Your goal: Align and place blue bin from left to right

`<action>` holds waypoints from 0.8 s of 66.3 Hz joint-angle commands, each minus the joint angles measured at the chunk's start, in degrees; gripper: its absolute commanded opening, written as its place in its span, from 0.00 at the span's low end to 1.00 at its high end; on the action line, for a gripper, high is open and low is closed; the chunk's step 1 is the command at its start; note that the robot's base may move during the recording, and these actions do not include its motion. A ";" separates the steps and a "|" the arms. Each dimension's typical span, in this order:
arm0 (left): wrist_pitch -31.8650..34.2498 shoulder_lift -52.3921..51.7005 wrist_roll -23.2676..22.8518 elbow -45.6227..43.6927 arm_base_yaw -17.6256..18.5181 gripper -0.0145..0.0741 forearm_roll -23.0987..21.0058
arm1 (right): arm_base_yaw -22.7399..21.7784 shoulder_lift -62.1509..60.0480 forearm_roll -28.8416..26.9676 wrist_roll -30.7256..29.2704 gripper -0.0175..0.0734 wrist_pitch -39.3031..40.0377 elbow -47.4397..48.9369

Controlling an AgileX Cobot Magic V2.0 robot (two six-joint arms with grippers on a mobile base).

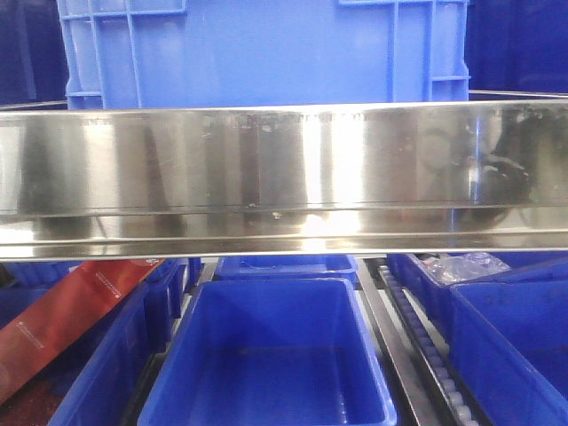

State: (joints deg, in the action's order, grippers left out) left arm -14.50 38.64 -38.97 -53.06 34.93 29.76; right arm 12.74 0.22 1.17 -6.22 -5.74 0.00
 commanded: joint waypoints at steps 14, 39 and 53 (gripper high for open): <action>1.34 0.02 0.38 -0.06 0.39 0.04 0.30 | -0.34 -0.22 -0.22 0.24 0.11 3.18 0.00; 1.34 0.02 0.38 -0.06 0.39 0.04 0.30 | -0.34 -0.22 -0.22 0.24 0.11 3.18 0.00; 1.34 0.02 0.38 -0.06 0.39 0.04 0.30 | -0.34 -0.22 -0.22 0.24 0.11 3.18 0.00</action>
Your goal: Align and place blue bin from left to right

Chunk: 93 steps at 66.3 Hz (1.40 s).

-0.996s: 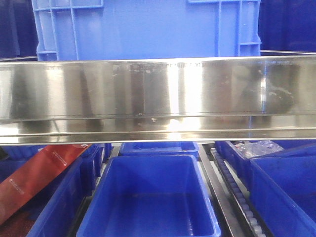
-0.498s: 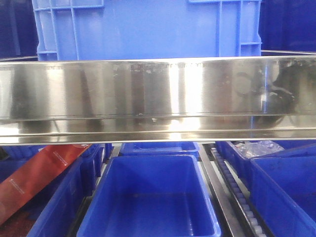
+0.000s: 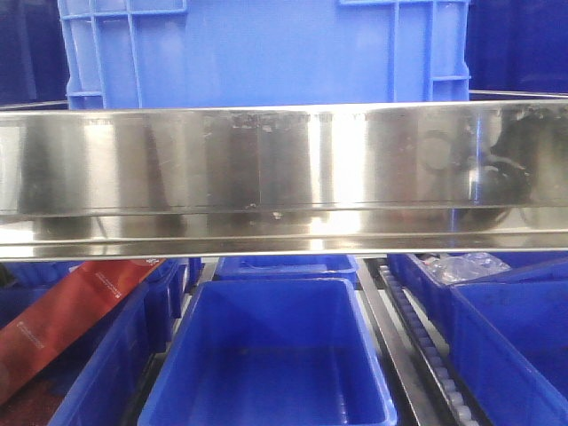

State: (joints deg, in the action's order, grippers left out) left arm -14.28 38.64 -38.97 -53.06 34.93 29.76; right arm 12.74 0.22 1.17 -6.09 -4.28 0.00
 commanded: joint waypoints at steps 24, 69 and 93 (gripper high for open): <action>-0.68 -0.33 0.38 -0.16 0.03 0.04 7.90 | -0.34 -0.22 -0.22 0.11 0.11 1.72 0.00; 11.50 -19.91 44.55 28.73 -27.44 0.04 -33.02 | -0.34 -0.22 -0.22 0.11 0.11 1.72 0.00; 11.39 -33.82 42.46 44.58 -32.52 0.04 -32.19 | -0.34 -0.22 -0.22 0.11 0.11 1.72 0.00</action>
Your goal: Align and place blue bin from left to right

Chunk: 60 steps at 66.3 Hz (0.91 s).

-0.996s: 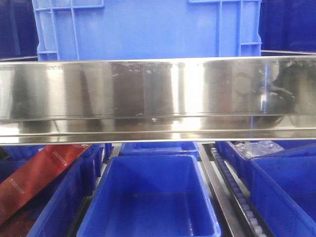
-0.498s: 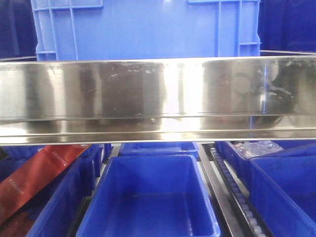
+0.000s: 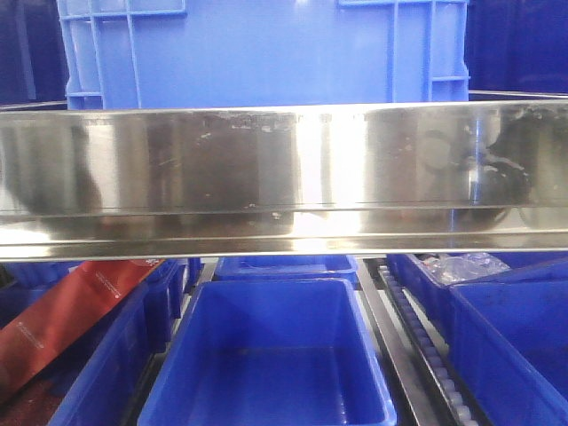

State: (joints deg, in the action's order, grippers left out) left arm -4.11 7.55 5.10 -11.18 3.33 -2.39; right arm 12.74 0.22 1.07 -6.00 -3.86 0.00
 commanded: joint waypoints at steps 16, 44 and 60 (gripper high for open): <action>4.60 -7.55 -5.48 11.07 -2.40 0.04 2.39 | -0.34 -0.22 -0.12 0.01 0.11 1.30 0.00; 3.39 -7.55 -5.10 11.18 -2.40 0.04 2.39 | -0.34 -0.22 -0.12 0.01 0.11 1.30 0.00; 3.39 -7.55 -5.10 11.18 -2.40 0.04 2.39 | -0.34 -0.22 -0.12 0.01 0.11 1.30 0.00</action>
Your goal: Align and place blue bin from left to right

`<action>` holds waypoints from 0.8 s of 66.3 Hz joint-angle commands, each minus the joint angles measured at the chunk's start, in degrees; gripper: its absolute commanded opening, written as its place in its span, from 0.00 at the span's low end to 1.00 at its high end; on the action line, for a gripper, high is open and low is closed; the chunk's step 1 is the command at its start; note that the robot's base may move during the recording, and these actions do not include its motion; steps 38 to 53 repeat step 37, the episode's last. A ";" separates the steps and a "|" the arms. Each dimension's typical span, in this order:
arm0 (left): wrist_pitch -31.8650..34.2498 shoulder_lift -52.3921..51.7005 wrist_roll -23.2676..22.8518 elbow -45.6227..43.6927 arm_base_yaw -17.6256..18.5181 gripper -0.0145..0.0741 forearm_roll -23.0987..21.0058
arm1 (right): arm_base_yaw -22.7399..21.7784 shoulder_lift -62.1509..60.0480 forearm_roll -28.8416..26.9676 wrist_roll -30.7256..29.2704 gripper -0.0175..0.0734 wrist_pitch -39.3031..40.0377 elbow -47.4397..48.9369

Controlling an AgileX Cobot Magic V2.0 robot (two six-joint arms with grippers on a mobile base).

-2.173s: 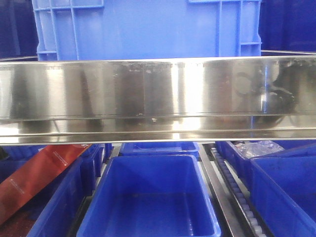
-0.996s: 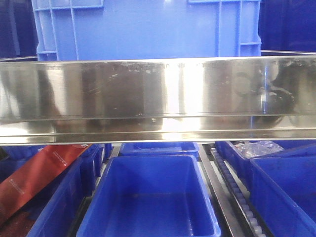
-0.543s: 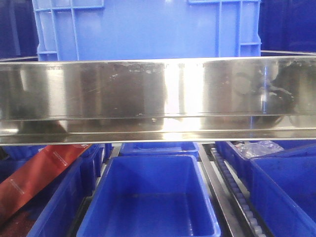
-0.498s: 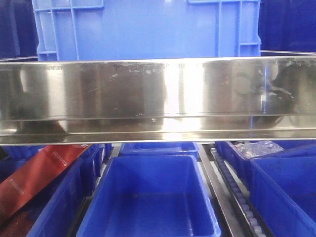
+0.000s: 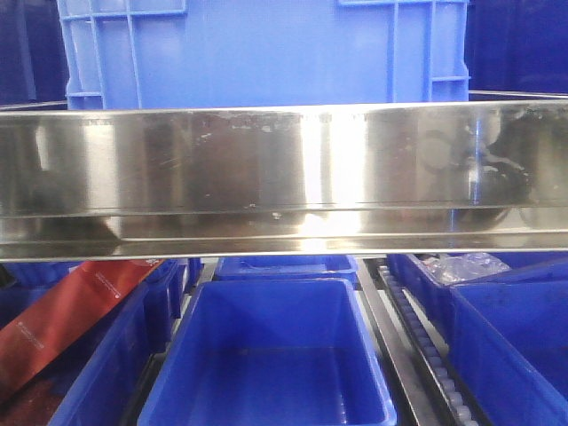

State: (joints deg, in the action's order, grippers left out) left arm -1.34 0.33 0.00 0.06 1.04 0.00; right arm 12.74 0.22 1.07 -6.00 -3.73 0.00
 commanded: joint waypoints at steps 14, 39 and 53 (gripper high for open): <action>0.61 -0.33 0.00 -0.06 -0.11 0.04 0.00 | -0.34 -0.22 -0.12 0.01 0.11 1.17 0.00; 0.61 -0.33 0.00 -0.06 -0.11 0.04 0.00 | -0.34 -0.22 -0.12 0.01 0.11 1.17 0.00; 0.61 -0.33 0.00 -0.06 -0.11 0.04 0.00 | -0.34 -0.22 -0.12 0.01 0.11 1.17 0.00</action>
